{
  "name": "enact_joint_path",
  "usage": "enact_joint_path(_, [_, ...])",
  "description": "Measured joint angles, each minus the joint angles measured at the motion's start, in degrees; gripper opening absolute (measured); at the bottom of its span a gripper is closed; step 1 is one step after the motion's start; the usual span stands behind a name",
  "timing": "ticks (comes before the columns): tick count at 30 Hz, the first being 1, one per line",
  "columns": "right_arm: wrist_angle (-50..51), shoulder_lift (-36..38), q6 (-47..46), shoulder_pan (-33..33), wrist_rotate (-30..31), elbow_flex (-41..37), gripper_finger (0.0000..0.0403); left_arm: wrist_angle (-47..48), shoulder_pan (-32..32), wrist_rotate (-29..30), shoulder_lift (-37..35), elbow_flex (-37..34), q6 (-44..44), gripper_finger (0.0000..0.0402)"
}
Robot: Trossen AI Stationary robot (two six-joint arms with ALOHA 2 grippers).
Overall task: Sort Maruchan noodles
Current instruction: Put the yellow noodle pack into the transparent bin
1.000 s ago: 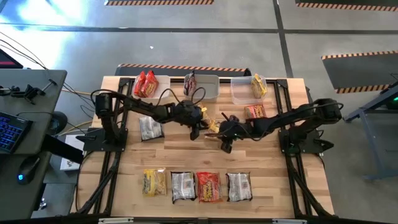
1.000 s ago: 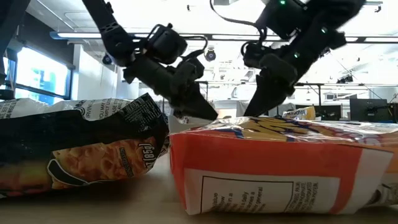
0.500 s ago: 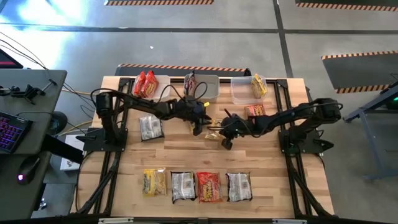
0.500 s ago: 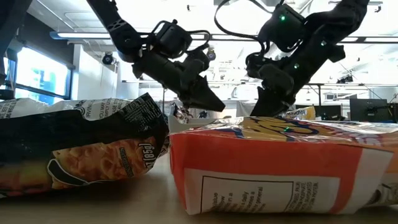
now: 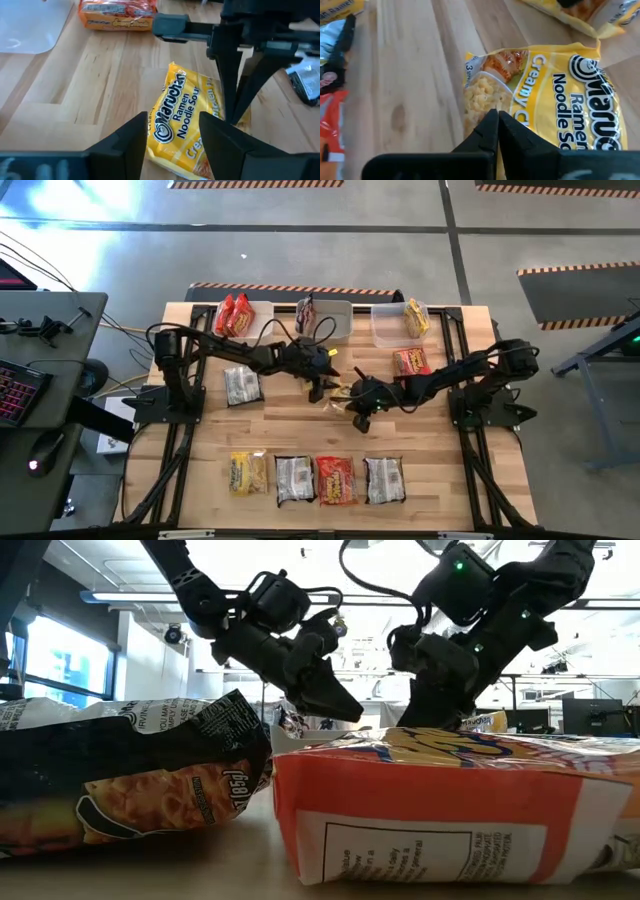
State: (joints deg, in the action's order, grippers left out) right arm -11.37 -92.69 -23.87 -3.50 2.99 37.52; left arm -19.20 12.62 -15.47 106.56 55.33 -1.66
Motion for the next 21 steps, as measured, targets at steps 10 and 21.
enact_joint_path(10, [2.1,1.3,-0.2,-1.2,-3.1,3.0,0.0073,1.9,-1.1,-1.4,0.0,0.9,-1.6,0.0175])
enact_joint_path(21, [11.2,1.3,0.5,-1.6,-7.3,8.1,0.0176,4.4,-0.2,-1.2,6.4,6.4,-1.2,0.0175])
